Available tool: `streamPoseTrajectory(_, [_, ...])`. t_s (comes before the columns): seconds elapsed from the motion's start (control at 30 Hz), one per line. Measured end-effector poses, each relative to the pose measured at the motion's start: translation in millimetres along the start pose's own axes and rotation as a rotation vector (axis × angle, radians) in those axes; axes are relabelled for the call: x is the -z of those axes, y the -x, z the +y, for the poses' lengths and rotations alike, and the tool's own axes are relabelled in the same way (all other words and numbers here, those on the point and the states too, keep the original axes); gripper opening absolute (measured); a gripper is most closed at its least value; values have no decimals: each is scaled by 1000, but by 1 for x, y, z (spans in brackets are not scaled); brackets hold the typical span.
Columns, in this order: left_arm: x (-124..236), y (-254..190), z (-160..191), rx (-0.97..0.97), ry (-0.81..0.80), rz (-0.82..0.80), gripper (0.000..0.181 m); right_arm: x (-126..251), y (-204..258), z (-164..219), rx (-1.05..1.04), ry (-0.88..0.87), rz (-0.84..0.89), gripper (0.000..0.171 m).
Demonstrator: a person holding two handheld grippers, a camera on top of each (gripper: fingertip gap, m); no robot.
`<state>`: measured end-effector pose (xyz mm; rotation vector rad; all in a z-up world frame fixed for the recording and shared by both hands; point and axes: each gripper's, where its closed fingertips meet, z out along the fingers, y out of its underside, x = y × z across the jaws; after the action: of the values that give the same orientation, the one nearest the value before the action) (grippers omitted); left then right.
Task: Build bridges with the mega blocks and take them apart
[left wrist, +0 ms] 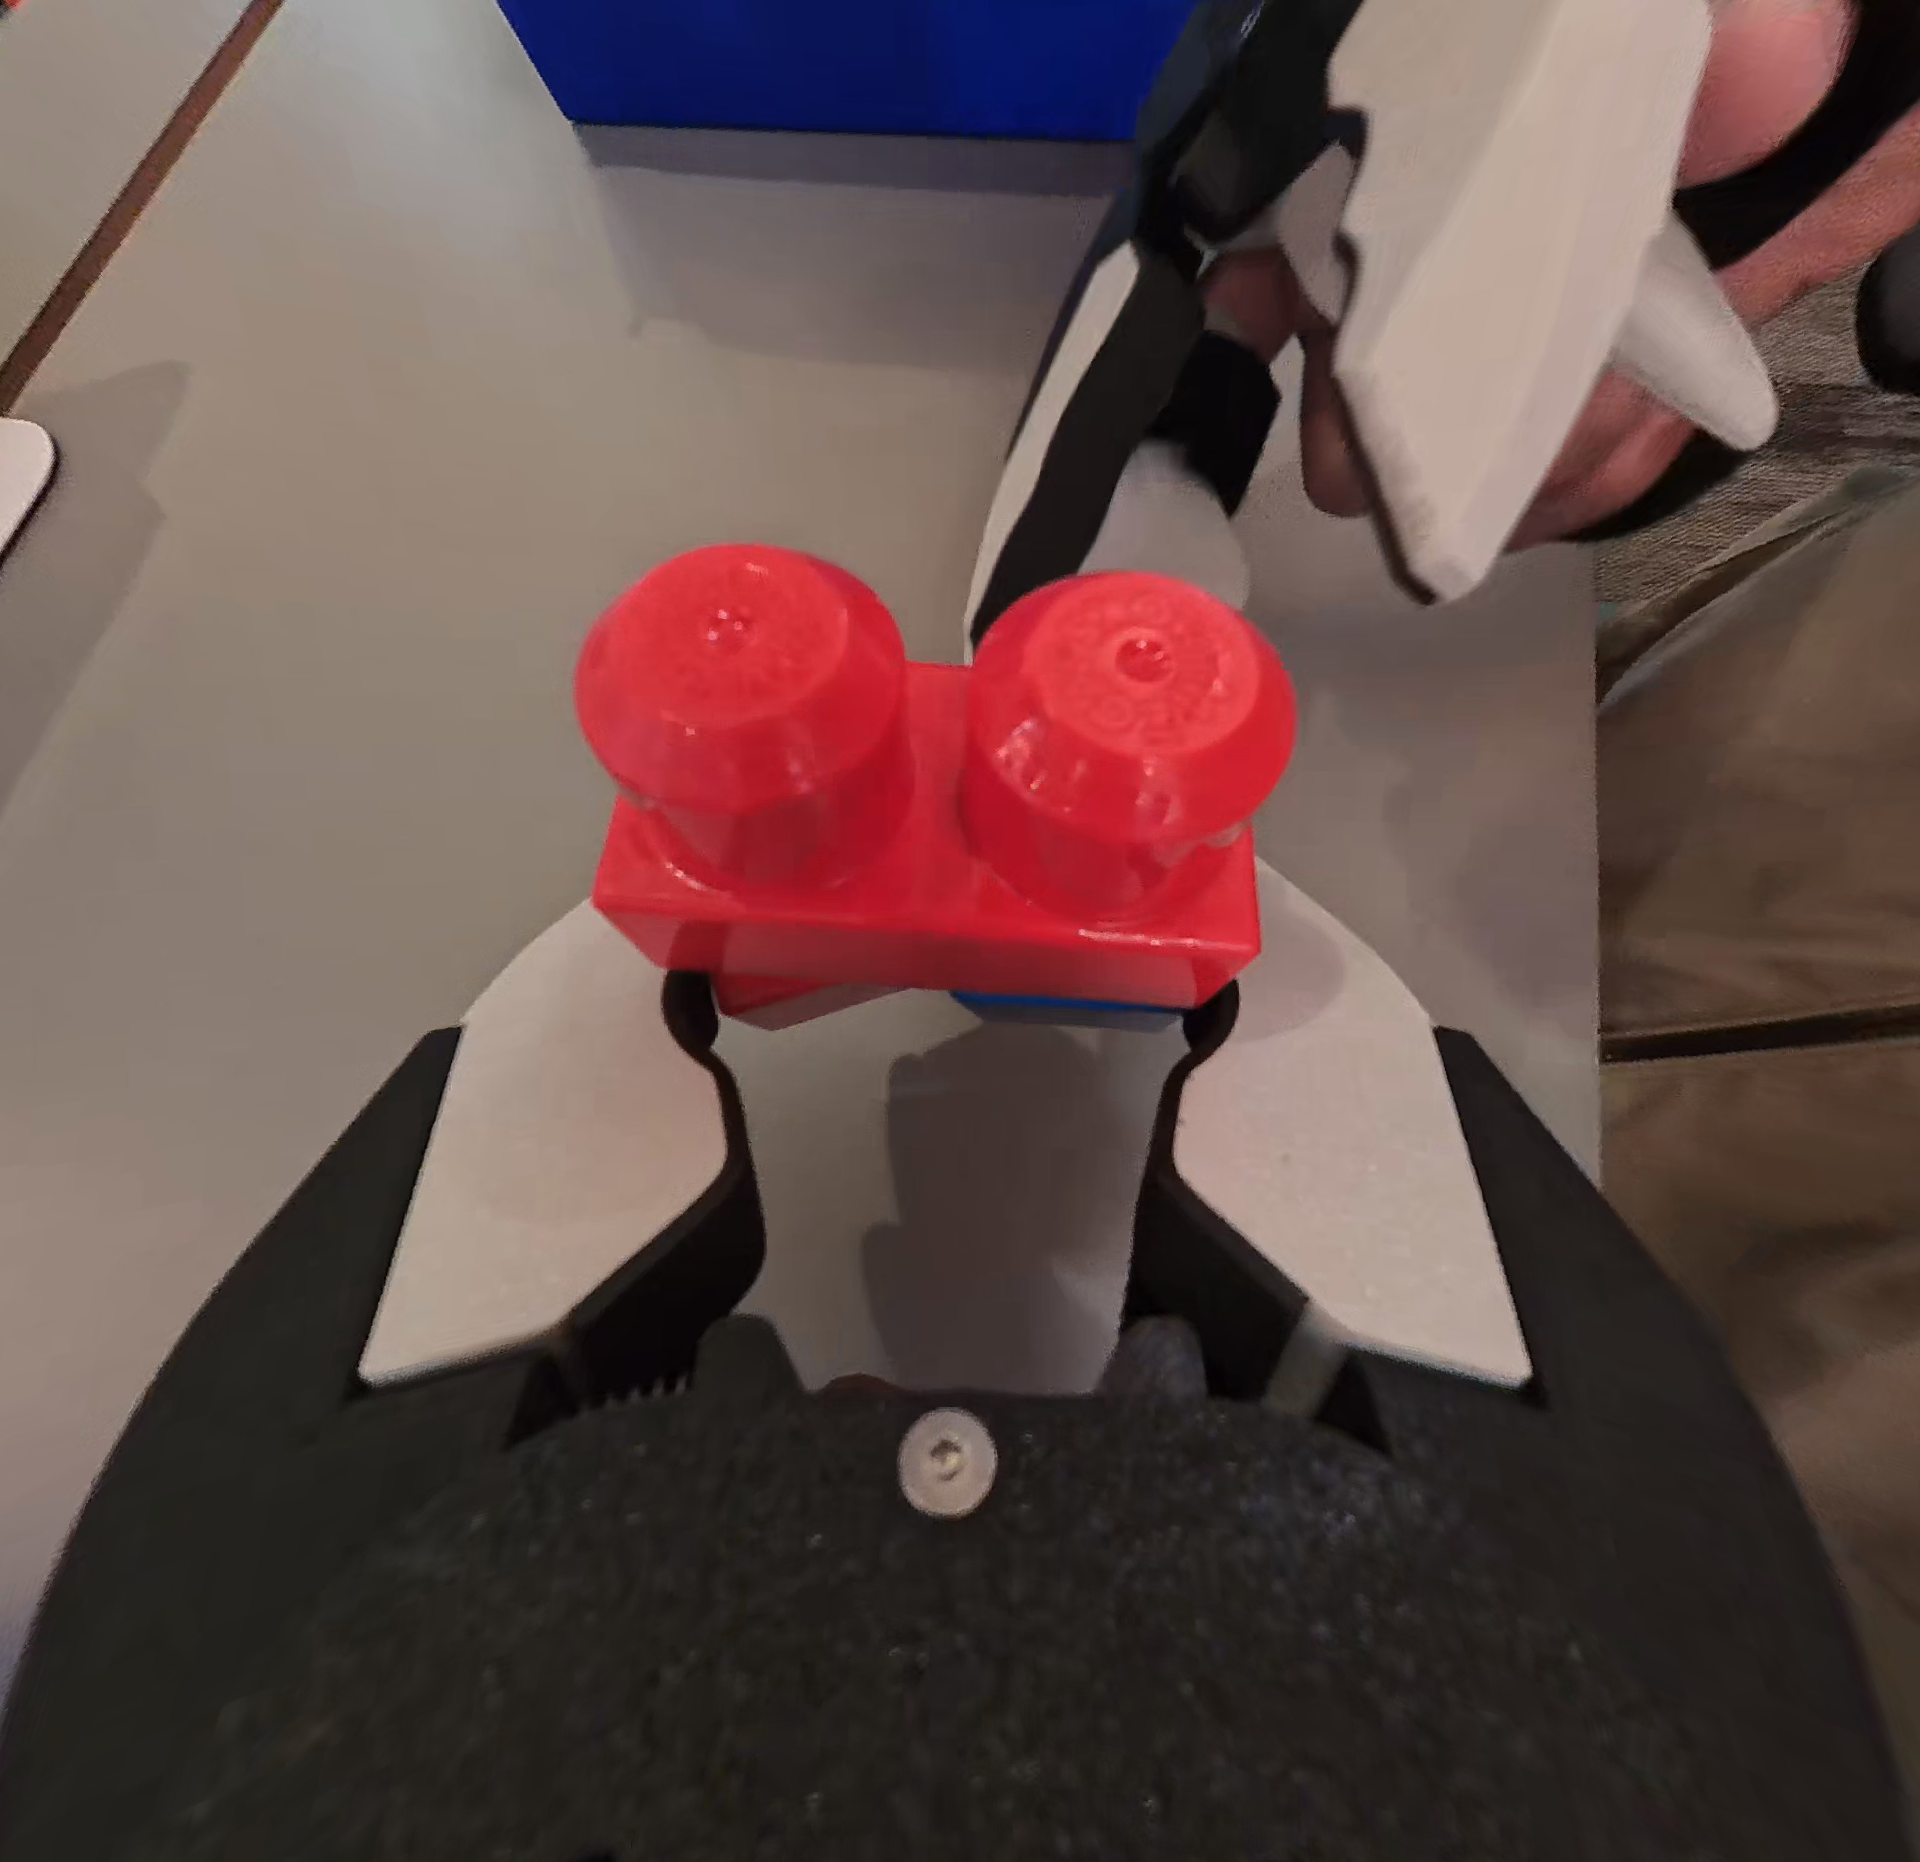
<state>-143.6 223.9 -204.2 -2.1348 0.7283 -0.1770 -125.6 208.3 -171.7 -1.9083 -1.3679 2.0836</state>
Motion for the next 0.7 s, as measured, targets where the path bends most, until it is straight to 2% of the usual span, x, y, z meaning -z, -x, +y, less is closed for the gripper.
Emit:
streamPoseTrajectory(0.13, [-4,-8,-4,-39,-9,-31,89,-10,5,-3,-185,-4,-112,90])
streamPoseTrajectory(0.33, [-6,-11,-4,-72,-4,-61,89,-7,18,-11,-260,-12,-255,87])
streamPoseTrajectory(0.43, [-4,-13,-6,-84,-6,-62,89,-10,8,-8,-222,11,-199,88])
streamPoseTrajectory(0.53, [-3,-12,-6,-105,11,-68,89,-10,7,-9,-234,1,-222,89])
streamPoseTrajectory(0.7, [-1,-15,-9,-104,-2,-60,89,-10,-2,-10,-195,14,-178,99])
